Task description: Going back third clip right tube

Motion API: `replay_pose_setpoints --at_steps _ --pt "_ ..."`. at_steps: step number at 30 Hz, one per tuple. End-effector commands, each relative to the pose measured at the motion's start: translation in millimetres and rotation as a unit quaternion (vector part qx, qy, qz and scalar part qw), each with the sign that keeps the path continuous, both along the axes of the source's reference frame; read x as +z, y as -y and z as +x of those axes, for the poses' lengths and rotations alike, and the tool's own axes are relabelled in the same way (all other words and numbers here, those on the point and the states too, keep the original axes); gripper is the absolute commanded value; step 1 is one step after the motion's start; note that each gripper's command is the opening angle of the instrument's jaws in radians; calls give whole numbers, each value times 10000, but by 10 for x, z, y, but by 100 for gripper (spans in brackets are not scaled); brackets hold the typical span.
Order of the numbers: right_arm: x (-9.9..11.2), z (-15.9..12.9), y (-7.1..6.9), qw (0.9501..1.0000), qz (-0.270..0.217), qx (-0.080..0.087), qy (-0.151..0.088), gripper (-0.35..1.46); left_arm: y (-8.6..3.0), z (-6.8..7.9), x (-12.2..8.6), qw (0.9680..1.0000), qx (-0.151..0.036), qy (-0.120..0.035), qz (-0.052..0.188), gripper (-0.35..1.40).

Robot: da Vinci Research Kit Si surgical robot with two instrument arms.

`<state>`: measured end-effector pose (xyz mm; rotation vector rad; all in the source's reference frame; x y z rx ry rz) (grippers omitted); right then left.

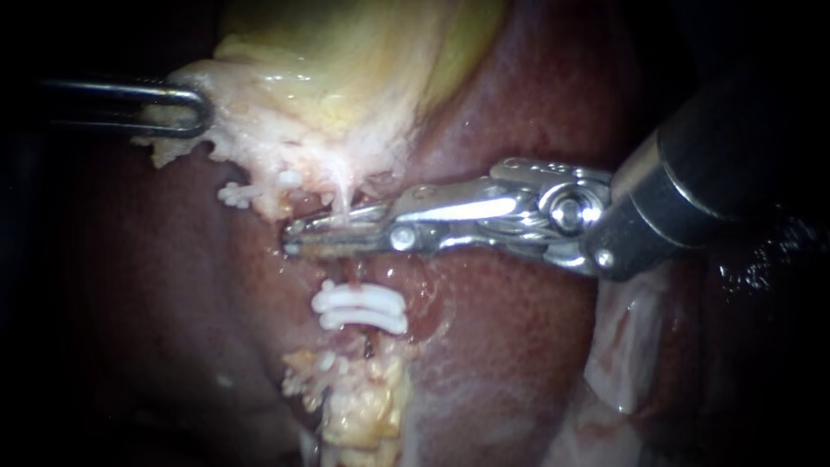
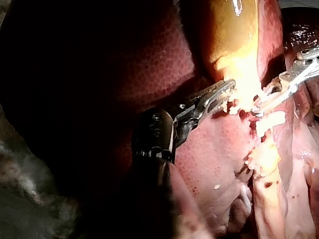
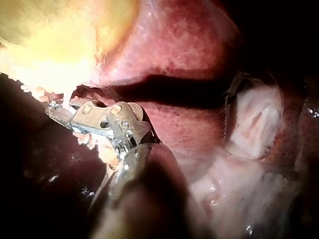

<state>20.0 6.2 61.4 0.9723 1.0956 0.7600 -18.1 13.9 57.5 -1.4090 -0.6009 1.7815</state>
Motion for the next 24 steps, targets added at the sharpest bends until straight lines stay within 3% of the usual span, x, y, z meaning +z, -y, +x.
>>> replay_pose_setpoints --at_steps 1,3,6,12,19,24 --pt "1 1 1 10000 2 -5 -17 -31 0 0 0 10000 0 1 1 -35" --pt "5 4 3 9999 -83 47 -134 9 0 0 0 10000 0 1 1 -35" --pt "16 10 6 9997 -138 69 -168 37 0 0 0 10000 0 1 1 -35" --pt "41 11 14 9994 -277 100 -155 44 0 0 0 10000 -1 0 0 -35" --pt "65 0 3 9988 -388 311 -4 47 1 -1 1 10000 -3 -2 -3 -35" --pt "70 -10 0 9987 -396 315 17 47 1 -1 1 10000 -3 -2 -4 -35"
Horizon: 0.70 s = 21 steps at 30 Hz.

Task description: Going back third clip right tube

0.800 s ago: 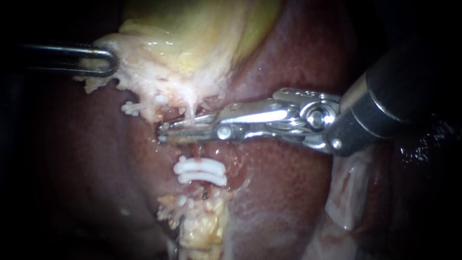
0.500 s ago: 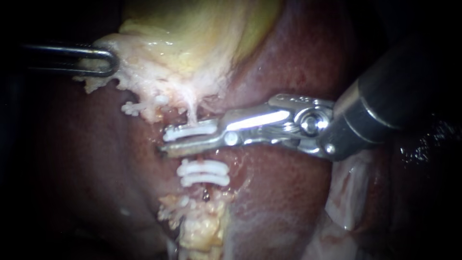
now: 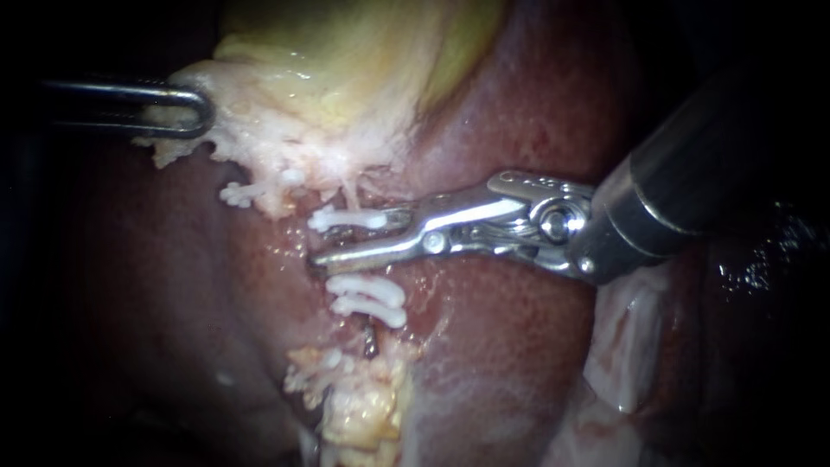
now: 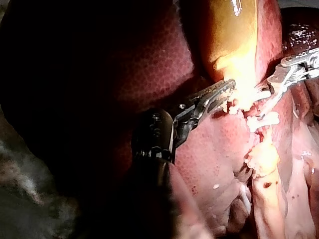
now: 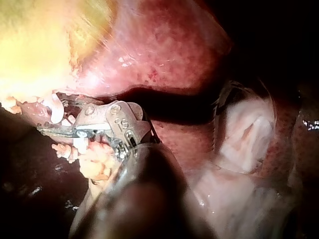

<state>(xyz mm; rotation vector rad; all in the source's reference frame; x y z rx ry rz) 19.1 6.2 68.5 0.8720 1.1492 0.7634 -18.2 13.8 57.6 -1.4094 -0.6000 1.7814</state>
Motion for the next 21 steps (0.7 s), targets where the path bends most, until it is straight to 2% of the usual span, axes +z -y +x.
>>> replay_pose_setpoints --at_steps 1,4,7,11,14,17,21 --pt "-1 -3 0 10000 2 -6 -6 47 0 0 0 10000 -1 -2 -1 -35" --pt "-3 -10 3 9997 -237 -37 -41 49 0 0 0 10000 -1 -2 -1 -35" --pt "-10 -26 10 9967 -780 -173 -164 49 0 1 0 10000 1 -2 -1 -35" --pt "-23 -53 20 9863 -1599 -285 -283 49 0 1 0 10000 1 -1 -1 -35" --pt "-33 -71 23 9782 -2029 -315 -318 49 0 1 0 10000 1 -1 -1 -35" --pt "-44 -87 23 9711 -2338 -341 -344 50 0 1 0 10000 1 -1 -1 -35" --pt "-58 -110 23 9639 -2610 -370 -368 50 0 1 0 10000 2 -1 -1 -35"
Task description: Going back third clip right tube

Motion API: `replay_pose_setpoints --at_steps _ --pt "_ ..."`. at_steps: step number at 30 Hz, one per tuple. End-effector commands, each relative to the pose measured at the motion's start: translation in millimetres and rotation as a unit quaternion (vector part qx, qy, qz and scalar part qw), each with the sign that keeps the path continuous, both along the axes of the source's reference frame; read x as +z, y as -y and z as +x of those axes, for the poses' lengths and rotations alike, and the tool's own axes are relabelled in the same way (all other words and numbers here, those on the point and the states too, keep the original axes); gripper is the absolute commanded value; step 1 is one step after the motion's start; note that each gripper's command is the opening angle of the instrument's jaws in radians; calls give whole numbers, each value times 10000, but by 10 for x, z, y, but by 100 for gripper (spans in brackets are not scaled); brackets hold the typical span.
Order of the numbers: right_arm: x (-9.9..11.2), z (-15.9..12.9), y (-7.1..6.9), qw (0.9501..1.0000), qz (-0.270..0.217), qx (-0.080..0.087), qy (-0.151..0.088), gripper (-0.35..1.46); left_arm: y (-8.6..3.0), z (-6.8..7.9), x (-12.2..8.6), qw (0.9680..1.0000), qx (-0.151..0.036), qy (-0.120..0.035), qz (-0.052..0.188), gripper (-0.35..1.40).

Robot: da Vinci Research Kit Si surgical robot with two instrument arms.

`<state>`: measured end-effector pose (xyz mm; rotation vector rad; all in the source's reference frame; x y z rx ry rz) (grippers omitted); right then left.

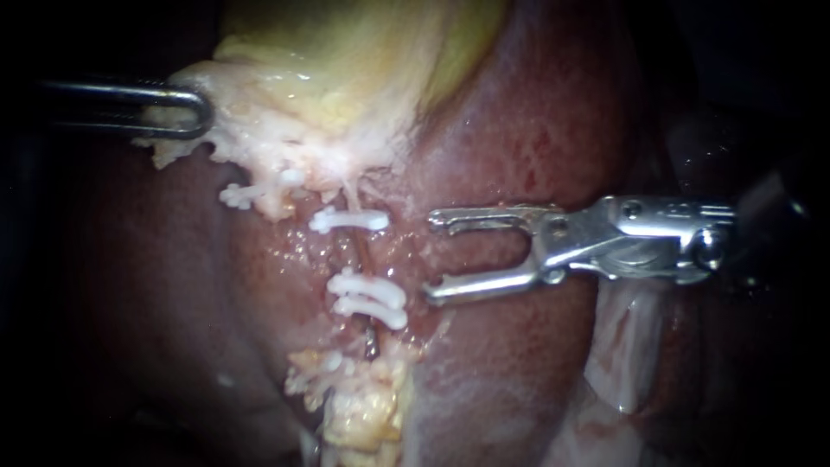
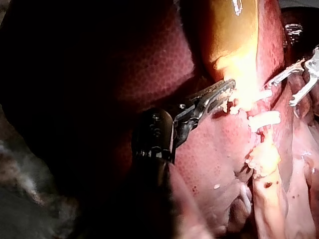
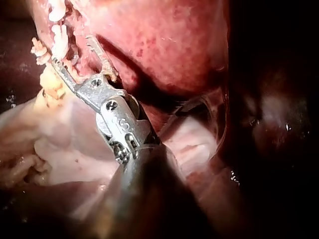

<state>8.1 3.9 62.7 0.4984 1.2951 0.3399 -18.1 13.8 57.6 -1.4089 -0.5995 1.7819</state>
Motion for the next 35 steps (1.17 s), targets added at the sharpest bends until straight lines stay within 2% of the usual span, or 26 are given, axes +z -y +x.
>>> replay_pose_setpoints --at_steps 1,6,13,23,27,35 --pt "-3 -5 0 10000 -62 -22 -17 50 0 0 0 10000 2 2 1 -35" --pt "-13 -24 -3 9998 -176 -103 -41 50 -1 -1 3 10000 -2 -1 -4 -35" --pt "-15 -34 -1 9982 -342 -400 290 50 8 -17 24 9999 53 -97 -38 -35" --pt "-17 -38 1 9980 -371 -421 275 50 17 -54 61 9996 237 -127 -94 -35" --pt "-18 -38 1 9980 -370 -422 275 50 18 -59 68 9995 251 -138 -104 -35" --pt "-19 -37 2 9981 -369 -418 277 50 18 -58 69 9995 254 -136 -104 -35"
